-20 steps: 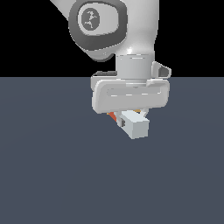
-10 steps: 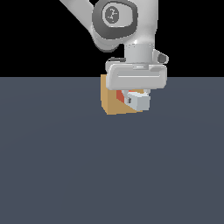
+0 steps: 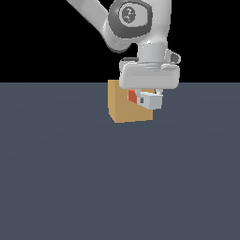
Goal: Insert the peg into the horizontal hole in a box.
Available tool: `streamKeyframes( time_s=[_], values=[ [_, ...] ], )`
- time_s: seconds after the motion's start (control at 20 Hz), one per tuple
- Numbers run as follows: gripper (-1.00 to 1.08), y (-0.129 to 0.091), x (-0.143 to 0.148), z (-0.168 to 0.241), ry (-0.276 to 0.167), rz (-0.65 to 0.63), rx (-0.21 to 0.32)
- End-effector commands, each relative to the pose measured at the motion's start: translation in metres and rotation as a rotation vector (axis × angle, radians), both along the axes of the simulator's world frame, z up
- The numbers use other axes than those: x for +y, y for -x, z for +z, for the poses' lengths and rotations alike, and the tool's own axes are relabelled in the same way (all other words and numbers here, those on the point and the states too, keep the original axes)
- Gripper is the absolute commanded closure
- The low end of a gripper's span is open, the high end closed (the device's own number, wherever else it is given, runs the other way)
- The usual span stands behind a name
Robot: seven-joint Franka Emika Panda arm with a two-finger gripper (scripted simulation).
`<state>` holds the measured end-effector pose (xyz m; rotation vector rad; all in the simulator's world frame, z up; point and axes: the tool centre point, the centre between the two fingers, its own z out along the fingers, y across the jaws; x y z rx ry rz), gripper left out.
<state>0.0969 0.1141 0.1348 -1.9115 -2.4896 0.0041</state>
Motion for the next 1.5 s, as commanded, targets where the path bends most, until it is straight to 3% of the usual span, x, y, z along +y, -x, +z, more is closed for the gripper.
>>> streamKeyframes(
  time_s=[0.0, 0.9, 1.15, 1.45],
  values=[
    [1.08, -0.003, 0.003, 0.004, 0.000, -0.003, -0.004],
    [1.08, -0.003, 0.007, 0.004, -0.001, -0.002, -0.003],
    [1.08, 0.004, 0.032, 0.004, -0.001, -0.002, -0.004],
    [1.08, 0.018, 0.085, 0.006, -0.001, -0.002, -0.006]
  ],
)
